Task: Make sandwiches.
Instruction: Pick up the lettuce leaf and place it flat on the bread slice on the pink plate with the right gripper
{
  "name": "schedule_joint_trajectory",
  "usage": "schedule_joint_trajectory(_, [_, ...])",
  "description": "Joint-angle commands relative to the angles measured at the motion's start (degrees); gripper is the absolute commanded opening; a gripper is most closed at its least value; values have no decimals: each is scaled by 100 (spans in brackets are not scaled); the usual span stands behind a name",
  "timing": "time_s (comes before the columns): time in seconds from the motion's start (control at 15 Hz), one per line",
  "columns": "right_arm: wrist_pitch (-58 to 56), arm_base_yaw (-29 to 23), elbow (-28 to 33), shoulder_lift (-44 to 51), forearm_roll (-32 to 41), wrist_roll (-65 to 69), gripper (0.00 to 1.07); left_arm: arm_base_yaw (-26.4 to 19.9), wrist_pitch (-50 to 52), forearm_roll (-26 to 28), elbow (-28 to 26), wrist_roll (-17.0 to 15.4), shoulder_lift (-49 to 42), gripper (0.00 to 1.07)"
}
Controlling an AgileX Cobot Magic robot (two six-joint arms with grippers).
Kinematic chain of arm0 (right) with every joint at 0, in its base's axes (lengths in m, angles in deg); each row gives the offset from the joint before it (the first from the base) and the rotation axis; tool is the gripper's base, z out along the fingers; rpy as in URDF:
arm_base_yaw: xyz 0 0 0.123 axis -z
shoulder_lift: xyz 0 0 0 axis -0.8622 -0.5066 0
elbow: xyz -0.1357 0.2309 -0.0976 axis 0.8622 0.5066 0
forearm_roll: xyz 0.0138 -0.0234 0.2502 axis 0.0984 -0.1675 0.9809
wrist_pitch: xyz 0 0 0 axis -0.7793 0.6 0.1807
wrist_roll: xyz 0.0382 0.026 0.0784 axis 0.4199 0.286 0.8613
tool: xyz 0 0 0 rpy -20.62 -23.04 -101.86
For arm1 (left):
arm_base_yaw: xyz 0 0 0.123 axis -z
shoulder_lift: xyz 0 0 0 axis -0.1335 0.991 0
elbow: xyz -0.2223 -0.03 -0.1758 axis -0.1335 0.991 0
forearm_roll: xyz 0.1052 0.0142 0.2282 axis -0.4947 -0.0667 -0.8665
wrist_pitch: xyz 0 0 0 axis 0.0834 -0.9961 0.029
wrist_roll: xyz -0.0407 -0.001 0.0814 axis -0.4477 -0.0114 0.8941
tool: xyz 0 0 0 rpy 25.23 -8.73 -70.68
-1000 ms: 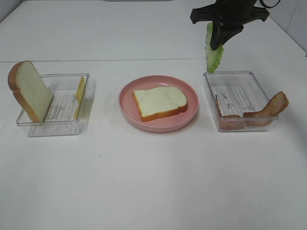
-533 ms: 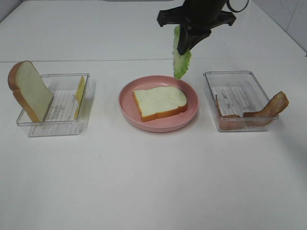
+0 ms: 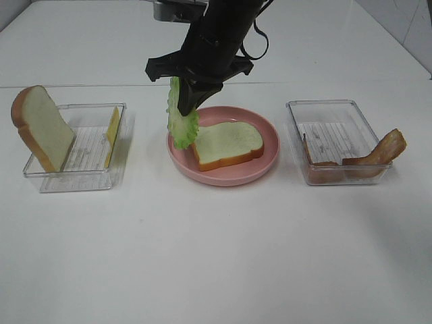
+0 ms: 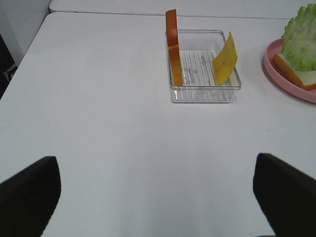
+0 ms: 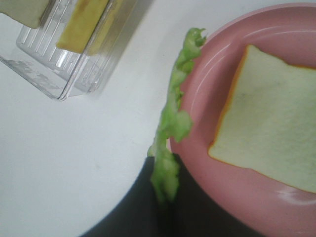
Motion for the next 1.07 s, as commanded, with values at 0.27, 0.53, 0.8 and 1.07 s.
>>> schedule_joint_trajectory(0.27, [201,86,-6,-350,-647,-86,0,-6,46,34,17,17,-17,100])
schedule_joint_trajectory(0.53, [195,372,-6,-487,-1077,201,0,-6,46,34,17,17,-17,100])
schedule_joint_trajectory(0.8, [189,487,0,-539,-1180,218,0,-6,46,34,17,17,-17,100])
schedule_joint_trajectory(1.07, [115,487,6,-665,-1163,246,0,-6,46,34,17,17,-17,100])
